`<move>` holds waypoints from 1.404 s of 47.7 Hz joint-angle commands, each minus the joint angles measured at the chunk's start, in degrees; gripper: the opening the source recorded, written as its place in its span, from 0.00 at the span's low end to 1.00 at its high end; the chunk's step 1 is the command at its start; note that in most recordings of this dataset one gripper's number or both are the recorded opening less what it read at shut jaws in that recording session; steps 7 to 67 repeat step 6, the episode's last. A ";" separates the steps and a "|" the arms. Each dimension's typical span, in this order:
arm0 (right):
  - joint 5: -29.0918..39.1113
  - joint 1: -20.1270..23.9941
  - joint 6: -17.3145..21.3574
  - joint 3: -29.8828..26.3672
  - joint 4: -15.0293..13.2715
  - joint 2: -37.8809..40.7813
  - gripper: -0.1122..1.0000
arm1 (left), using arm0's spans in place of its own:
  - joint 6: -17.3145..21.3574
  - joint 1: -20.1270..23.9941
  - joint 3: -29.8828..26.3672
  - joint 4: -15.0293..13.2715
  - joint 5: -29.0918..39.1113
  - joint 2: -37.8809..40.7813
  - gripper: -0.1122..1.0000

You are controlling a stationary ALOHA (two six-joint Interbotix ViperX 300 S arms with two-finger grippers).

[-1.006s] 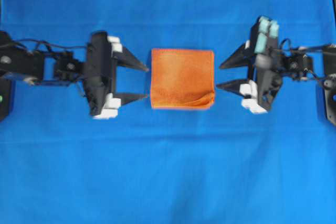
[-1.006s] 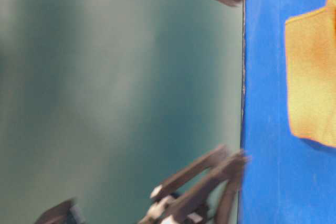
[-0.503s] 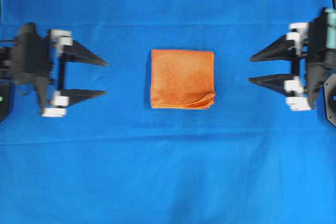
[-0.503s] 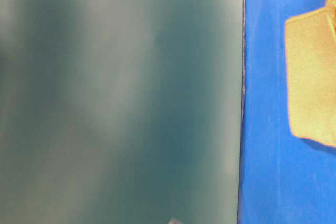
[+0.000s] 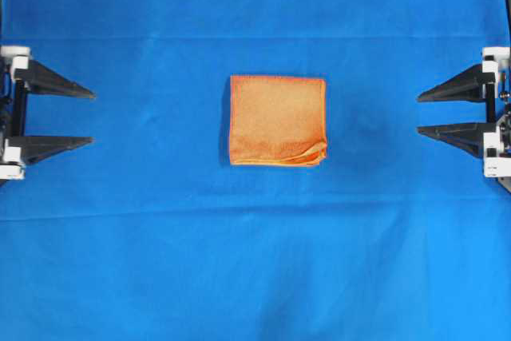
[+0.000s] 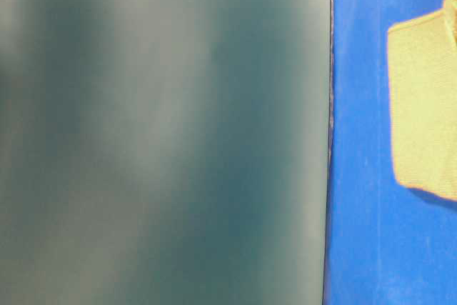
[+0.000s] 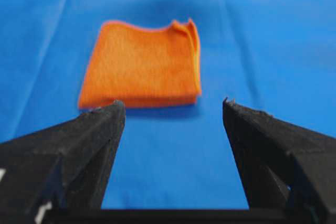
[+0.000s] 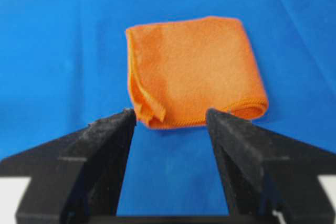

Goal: Fold the orange towel.

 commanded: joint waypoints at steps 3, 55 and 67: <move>-5.10 -0.18 -0.09 2.02 0.18 0.26 0.64 | -0.09 -0.18 1.76 -0.09 0.26 -3.34 0.73; -8.17 -0.70 0.00 4.04 0.62 0.35 0.64 | -0.09 -0.18 2.37 -0.09 0.09 -4.39 0.73; -8.17 -0.70 0.00 4.04 0.62 0.35 0.64 | -0.09 -0.18 2.37 -0.09 0.09 -4.39 0.73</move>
